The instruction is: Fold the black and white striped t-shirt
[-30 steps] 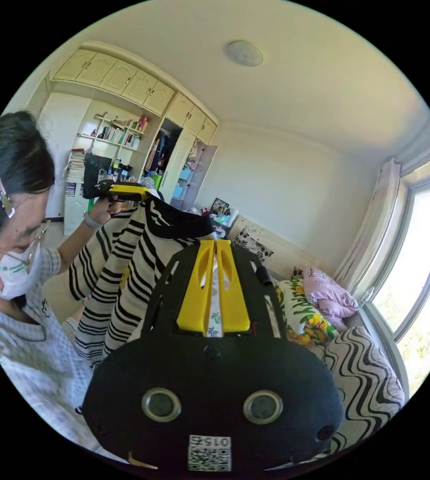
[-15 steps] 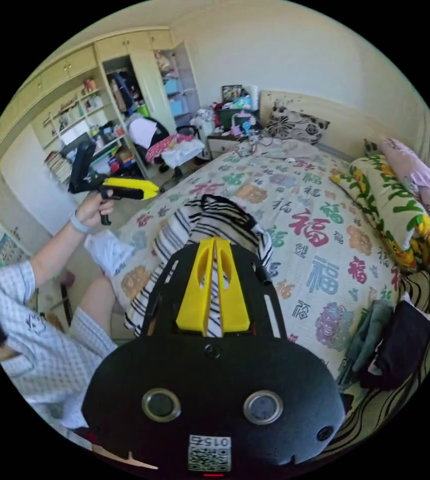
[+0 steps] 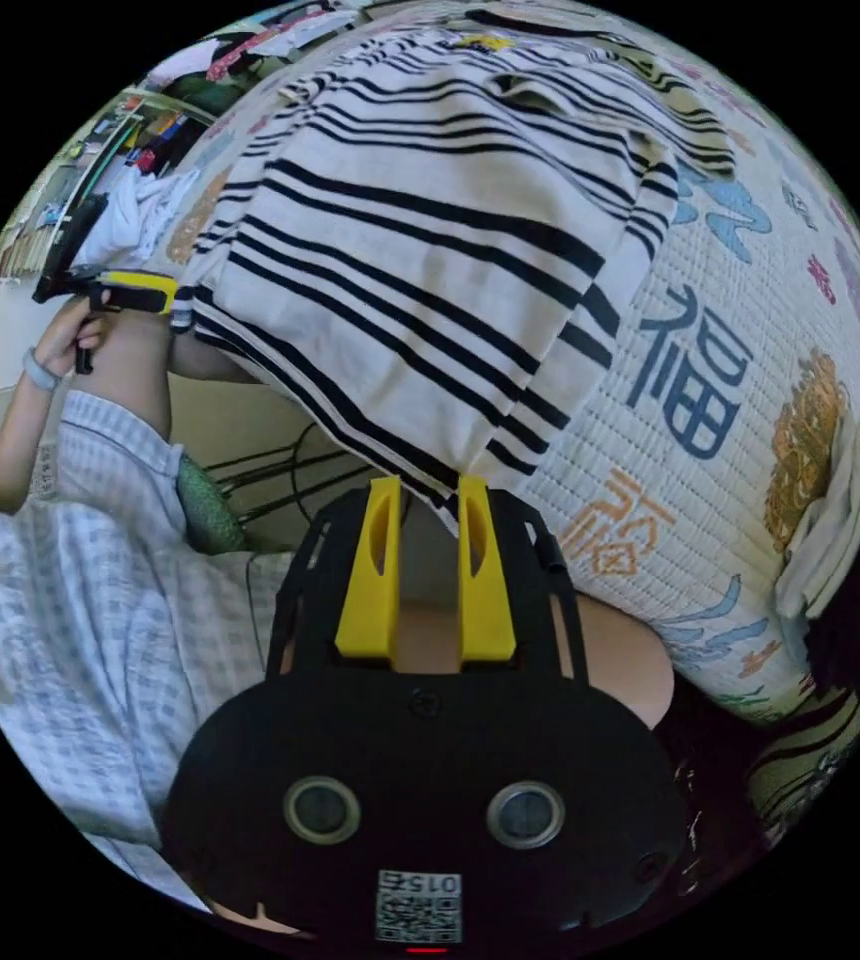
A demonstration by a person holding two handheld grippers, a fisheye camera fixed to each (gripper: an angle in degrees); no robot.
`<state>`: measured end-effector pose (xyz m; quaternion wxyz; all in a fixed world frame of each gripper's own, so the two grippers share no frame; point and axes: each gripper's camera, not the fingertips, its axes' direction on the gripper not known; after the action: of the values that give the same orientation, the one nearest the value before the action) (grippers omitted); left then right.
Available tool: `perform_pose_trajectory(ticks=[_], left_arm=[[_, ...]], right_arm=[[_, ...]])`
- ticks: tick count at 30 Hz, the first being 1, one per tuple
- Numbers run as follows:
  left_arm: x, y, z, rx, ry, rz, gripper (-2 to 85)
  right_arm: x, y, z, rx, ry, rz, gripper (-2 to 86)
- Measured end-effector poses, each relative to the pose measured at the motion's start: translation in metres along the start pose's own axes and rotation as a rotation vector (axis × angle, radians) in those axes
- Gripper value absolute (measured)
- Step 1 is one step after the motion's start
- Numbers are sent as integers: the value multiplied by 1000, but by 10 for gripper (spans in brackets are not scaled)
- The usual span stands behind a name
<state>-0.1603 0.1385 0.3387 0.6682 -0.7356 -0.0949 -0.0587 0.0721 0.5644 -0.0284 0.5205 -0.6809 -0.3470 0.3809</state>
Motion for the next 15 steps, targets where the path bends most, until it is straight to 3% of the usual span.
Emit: perform_pose_trajectory(ticks=[5, 12, 15], left_arm=[[7, 0, -23, 115, 124, -6, 2], [21, 50, -107, 410, -29, -77, -7], [20, 56, -114, 435, -18, -113, -7]], right_arm=[[31, -10, -18, -12, -72, 12, 5], [93, 66, -98, 374, -260, 227, -7], [120, 95, -111, 461, -342, 311, -7]])
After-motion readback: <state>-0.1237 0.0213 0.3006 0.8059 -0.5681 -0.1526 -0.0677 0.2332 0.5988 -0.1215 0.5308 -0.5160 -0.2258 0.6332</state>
